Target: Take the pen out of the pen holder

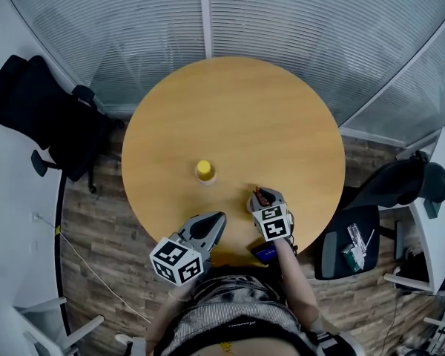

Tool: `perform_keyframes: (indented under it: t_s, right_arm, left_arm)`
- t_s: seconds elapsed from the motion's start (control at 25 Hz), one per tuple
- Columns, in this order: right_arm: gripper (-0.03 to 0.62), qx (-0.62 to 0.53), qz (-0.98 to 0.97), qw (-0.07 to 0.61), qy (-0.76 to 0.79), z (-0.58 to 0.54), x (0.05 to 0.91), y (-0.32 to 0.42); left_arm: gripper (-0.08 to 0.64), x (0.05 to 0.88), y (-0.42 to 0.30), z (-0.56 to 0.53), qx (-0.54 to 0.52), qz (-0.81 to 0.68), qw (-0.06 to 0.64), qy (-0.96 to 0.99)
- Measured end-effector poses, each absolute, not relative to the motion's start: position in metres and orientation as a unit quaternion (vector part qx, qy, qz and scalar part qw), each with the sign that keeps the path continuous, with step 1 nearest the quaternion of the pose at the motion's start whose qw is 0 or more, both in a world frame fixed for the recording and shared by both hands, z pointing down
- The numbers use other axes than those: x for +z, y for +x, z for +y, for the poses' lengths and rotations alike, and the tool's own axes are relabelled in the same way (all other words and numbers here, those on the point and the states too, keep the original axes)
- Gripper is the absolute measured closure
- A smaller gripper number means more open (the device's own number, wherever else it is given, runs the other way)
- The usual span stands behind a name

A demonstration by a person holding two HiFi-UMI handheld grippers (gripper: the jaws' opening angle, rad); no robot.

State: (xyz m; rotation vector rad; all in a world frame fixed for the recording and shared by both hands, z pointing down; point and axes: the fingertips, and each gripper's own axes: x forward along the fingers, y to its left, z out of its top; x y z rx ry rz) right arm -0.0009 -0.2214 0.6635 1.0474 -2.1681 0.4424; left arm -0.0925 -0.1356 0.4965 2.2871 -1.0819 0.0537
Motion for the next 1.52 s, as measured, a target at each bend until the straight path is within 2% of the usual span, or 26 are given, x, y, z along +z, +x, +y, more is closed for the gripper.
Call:
perform_keyframes:
  t_s: [0.96, 1.52]
  right_arm:
    - [0.532, 0.151, -0.851, 0.289, 0.412, -0.213, 0.647, 0.012]
    - [0.532, 0.101, -0.884, 0.211, 0.405, -0.200, 0.567, 0.018]
  left_arm:
    - [0.557, 0.502, -0.086, -0.127, 0.030, -0.398, 0.306, 0.864]
    - [0.557, 0.499, -0.067, -0.110, 0.033, -0.377, 0.306, 0.874]
